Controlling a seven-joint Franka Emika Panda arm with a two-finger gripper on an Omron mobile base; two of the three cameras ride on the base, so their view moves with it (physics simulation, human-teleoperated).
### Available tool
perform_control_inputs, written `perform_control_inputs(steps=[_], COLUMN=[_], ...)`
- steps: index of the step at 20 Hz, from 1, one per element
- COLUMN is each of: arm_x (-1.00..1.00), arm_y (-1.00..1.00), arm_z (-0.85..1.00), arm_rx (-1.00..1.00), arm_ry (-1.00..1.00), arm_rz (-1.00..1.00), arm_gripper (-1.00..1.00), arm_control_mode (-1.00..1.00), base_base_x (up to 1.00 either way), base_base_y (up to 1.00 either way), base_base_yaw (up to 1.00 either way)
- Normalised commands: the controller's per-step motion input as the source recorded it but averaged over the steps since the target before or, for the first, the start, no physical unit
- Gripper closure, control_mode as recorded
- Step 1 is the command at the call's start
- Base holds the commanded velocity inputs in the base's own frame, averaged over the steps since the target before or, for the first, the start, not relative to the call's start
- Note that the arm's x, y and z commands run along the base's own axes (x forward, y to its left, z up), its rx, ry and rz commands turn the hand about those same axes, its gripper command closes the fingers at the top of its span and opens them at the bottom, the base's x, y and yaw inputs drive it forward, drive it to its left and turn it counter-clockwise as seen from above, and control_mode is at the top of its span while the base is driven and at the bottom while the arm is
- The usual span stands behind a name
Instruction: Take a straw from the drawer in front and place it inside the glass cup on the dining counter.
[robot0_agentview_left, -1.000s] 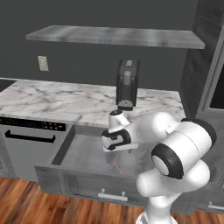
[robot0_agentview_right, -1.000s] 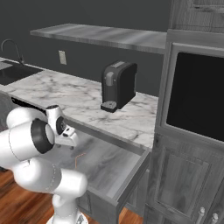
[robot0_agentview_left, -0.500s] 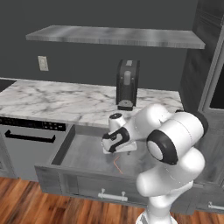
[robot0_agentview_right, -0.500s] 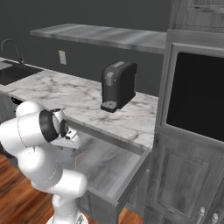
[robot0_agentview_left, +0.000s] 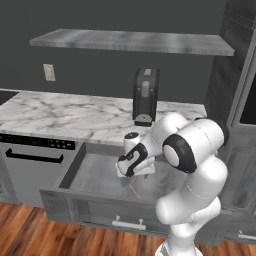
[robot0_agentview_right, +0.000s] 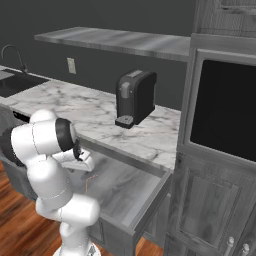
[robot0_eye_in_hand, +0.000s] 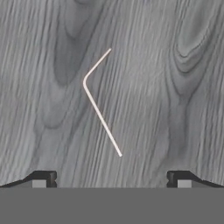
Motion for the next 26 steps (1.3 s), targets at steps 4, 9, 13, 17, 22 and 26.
perform_control_inputs(steps=[4, 9, 13, 17, 22, 26], arm_x=[0.14, 0.27, 0.31, 0.37, 0.34, 0.24], arm_y=[0.03, 0.12, 0.08, 0.02, 0.00, 0.00], arm_z=[-0.22, -0.19, -0.22, -0.25, -0.28, -0.29], arm_rx=[0.00, 0.00, 0.00, 0.00, 0.00, 0.00], arm_ry=[0.00, 0.00, 0.00, 0.00, 0.00, 0.00], arm_rz=[0.00, 0.00, 0.00, 0.00, 0.00, 0.00], arm_gripper=[-1.00, -1.00, -1.00, -1.00, -1.00, -1.00], arm_control_mode=[-1.00, -1.00, -1.00, -1.00, -1.00, -1.00], base_base_x=[0.00, 0.00, 0.00, 0.00, 0.00, 0.00], base_base_y=[0.00, 0.00, 0.00, 0.00, 0.00, 0.00], base_base_yaw=[0.00, 0.00, 0.00, 0.00, 0.00, 0.00])
